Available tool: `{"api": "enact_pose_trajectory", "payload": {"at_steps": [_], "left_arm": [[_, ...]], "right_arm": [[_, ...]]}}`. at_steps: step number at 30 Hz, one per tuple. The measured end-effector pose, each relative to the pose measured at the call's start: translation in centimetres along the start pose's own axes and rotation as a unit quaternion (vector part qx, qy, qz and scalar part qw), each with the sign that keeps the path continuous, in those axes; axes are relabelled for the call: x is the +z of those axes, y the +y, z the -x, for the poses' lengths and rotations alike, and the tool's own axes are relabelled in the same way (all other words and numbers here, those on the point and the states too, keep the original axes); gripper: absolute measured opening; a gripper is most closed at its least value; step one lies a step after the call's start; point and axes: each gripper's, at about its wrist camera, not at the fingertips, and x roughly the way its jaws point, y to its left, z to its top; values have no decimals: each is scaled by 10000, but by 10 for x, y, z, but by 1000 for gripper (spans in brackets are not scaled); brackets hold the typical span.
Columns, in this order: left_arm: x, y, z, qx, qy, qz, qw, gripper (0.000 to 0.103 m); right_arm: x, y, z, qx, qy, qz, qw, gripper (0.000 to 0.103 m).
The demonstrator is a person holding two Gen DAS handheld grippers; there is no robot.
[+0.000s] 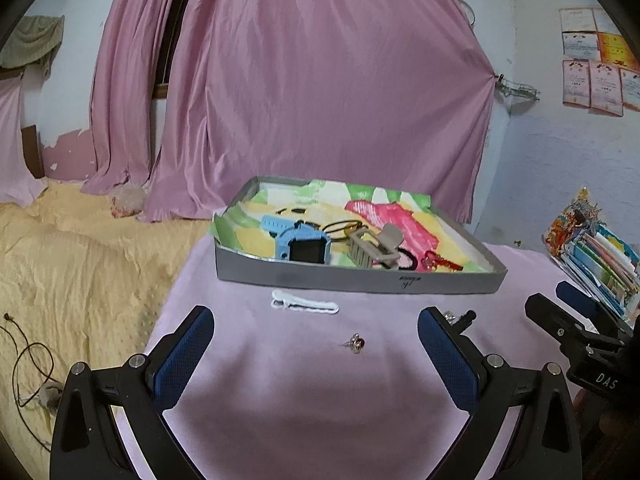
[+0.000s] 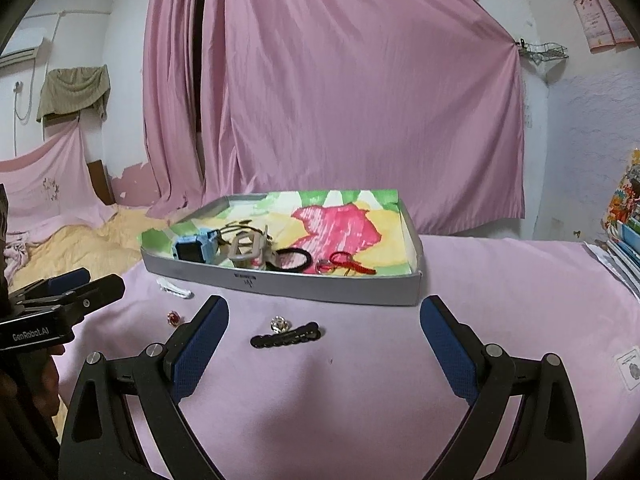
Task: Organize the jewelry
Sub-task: 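Withdraw both open grippers from the tray toward the items on the cloth, then grasp the small gold charm with the left gripper while the right gripper grasps the black bead keychain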
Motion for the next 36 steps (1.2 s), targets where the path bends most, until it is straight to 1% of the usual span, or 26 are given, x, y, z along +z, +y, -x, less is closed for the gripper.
{"api": "enact_pose_trajectory", "payload": {"at_steps": [4,11,17,19,21,24,25,26,30,32,34,35,36], "left_arm": [[-1,1,-9,47,280,-27,9996,102],[-1,1,-23,-72,714,-5,9974,102],[-1,0,-32,-164,1002,-21,9948,102],[-2,-1,-35,-210,1065,-32,9941,100],[-2,-3,-37,-262,1145,-62,9931,90],[-3,-6,-43,-319,1274,-117,9913,80],[-3,-7,-45,-353,1315,-126,9906,78],[-3,-8,-47,-386,1351,-134,9900,74],[-3,-15,-52,-481,1426,-215,9884,63],[-3,-18,-54,-520,1451,-261,9877,57],[-3,-20,-57,-537,1484,-296,9870,53],[-2,-21,-58,-549,1500,-307,9867,51],[-2,-22,-59,-559,1516,-315,9864,49]], "right_arm": [[0,-2,-7,69,194,-31,9998,94],[-1,-4,-25,257,690,-49,9973,94],[-2,-10,-45,481,1216,-147,9913,94],[-2,-12,-50,514,1356,-172,9893,94],[-3,-13,-56,577,1480,-187,9871,94],[-3,-12,-62,649,1605,-127,9848,91],[-3,-11,-63,654,1639,-91,9843,86],[-2,-10,-66,672,1680,-54,9835,80],[3,-8,-76,833,1810,-2,9799,72],[6,-7,-81,904,1855,34,9785,64],[9,-6,-87,1006,1912,29,9764,61],[9,-6,-88,1079,1952,0,9748,56],[10,-7,-91,1197,2003,-46,9724,54]]}}
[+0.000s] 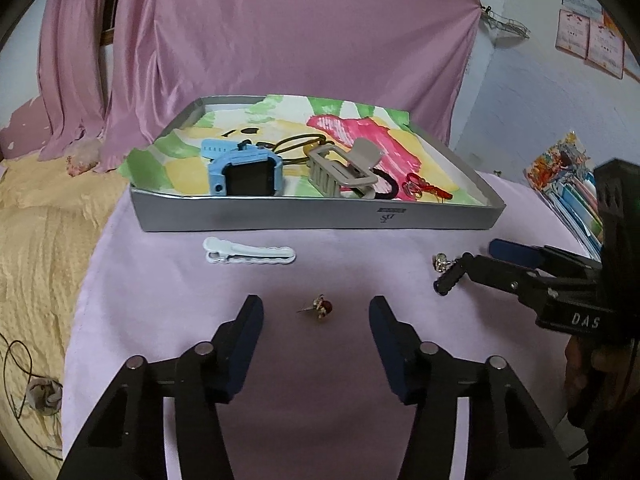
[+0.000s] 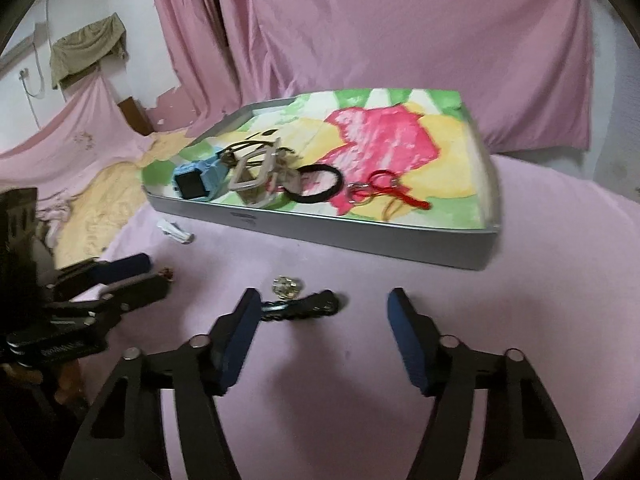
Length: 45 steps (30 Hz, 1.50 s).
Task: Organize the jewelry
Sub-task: 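Grasp the small gold charm with the left gripper while the right gripper grasps the black bead keychain, then carry the charm into the tray with the left gripper while the right gripper drops the keychain there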
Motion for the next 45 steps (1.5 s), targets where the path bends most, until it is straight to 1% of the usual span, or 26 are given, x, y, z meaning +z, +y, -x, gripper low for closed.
{"api": "enact_pose_trajectory", "payload": {"at_steps": [1,4,7,8,10,12,13,14,16,17,19,24,28,33,39,45], "left_arm": [[0,0,-1,-6,11,-7,10000,48],[1,-2,-4,-20,53,-32,10000,43],[2,-4,-5,0,71,-76,9999,37],[2,-4,-6,7,77,-90,9999,35],[2,-4,-6,14,74,-93,9999,33],[2,-4,-6,16,73,-85,9999,29],[2,-4,-6,17,74,-83,9999,27],[2,-4,-6,10,80,-81,9999,24],[2,-4,-6,24,76,-93,9999,22],[2,-3,-6,17,74,-92,9999,21],[2,-4,-7,24,83,-99,9999,14],[1,-5,-7,46,56,-159,9998,13],[0,-5,-5,12,-15,-145,9999,11],[0,-7,-3,-60,-51,-138,9999,11],[1,-12,7,-161,-275,-216,9993,10],[3,-18,18,-204,-528,-278,9980,10]], "right_arm": [[2,0,-3,99,58,-25,9999,51],[5,-1,-7,131,79,-18,9999,51],[8,-2,-12,145,136,-16,9998,42],[8,-2,-14,192,180,-40,9996,41],[8,-3,-14,238,193,-54,9995,40],[8,-3,-14,263,198,-40,9995,34],[8,-1,-15,231,212,-23,9995,27],[7,-1,-15,210,230,-15,9995,23],[7,1,-15,197,249,14,9995,21],[6,1,-14,180,246,32,9995,17],[6,4,-13,149,244,67,9996,14],[5,3,-9,122,141,74,9998,11],[3,1,-3,158,46,19,9999,9],[0,0,7,228,-112,-51,9997,6],[-3,-1,16,237,-254,-114,9993,4],[-1,0,36,233,-532,-114,9982,2]]}}
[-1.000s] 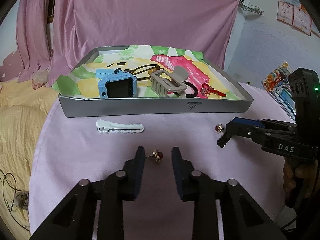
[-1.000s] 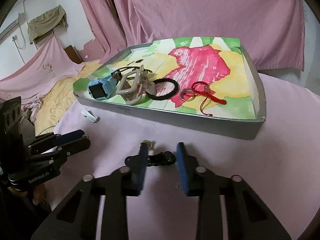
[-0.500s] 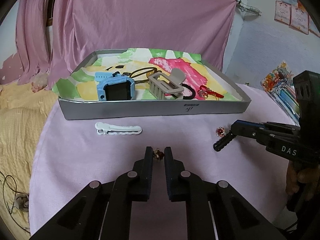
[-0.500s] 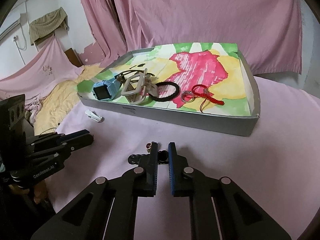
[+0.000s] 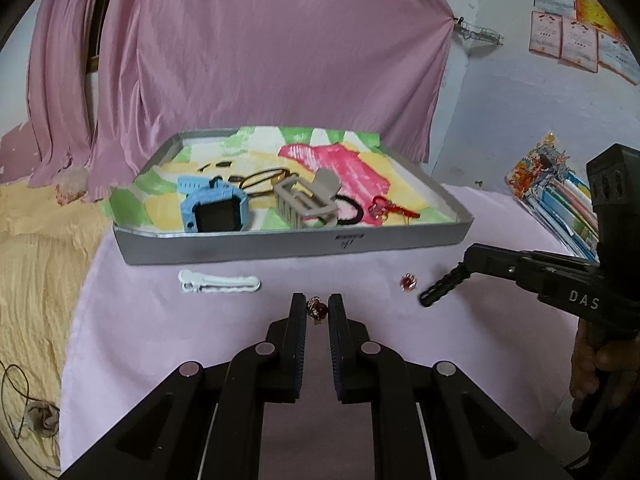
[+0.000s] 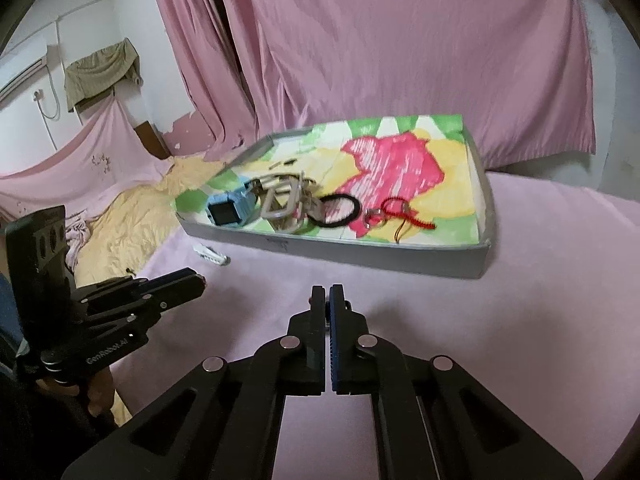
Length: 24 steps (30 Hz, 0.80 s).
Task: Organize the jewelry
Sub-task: 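Carry the charm into the tray with the left gripper while the right gripper drops the keychain there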
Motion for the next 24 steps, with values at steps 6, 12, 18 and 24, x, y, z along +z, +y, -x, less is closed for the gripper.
{"api": "enact_pose_trajectory", "payload": {"at_steps": [6,12,18,24], "left_arm": [[12,-4,1,9,-147,-62,9999,10],[33,-5,-3,87,-355,-67,9993,10],[53,4,-23,146,-341,72,9993,10],[60,9,-44,229,-122,128,9996,10]], "right_arm": [[10,-3,14,-49,-287,7,9996,2],[29,-9,16,-45,-647,-97,9978,2],[47,-12,-3,-26,-828,-246,9963,2],[47,-16,-29,68,-666,-457,9967,2]]}}
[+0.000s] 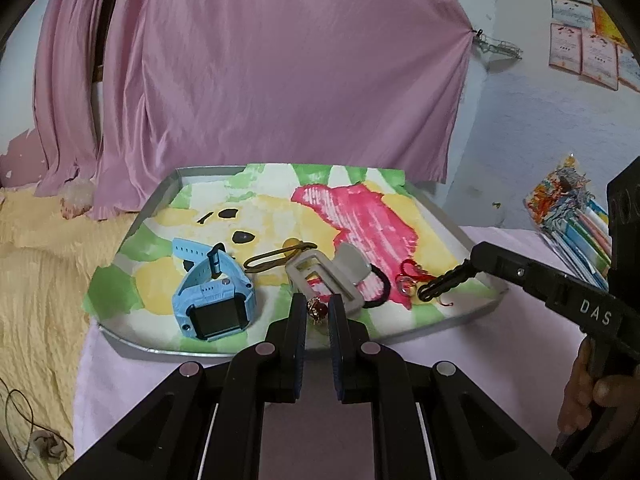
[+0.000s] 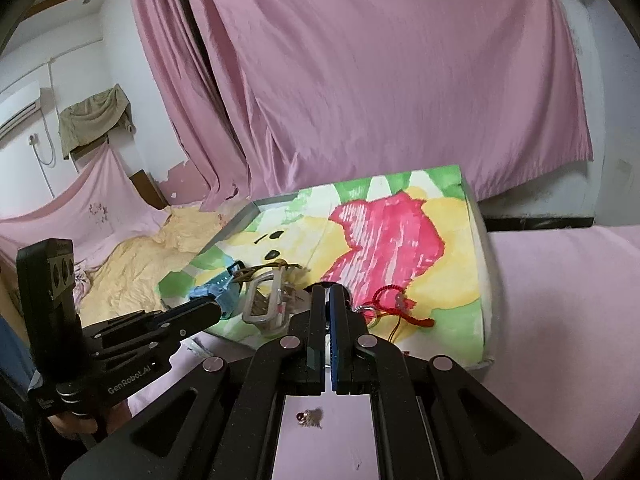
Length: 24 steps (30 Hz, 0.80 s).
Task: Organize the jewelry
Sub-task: 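Carry the charm into the tray with the left gripper while the right gripper drops the keychain there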
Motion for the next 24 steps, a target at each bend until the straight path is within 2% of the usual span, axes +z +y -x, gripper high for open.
{"api": "enact_pose_trajectory", "payload": {"at_steps": [11,24], "left_arm": [[1,7,-32,224,470,132,9986,11],[2,8,-35,251,523,110,9983,11]], "right_arm": [[-9,-13,-28,-130,364,-206,9990,2],[-12,-18,-42,-421,674,-261,9965,5]]}}
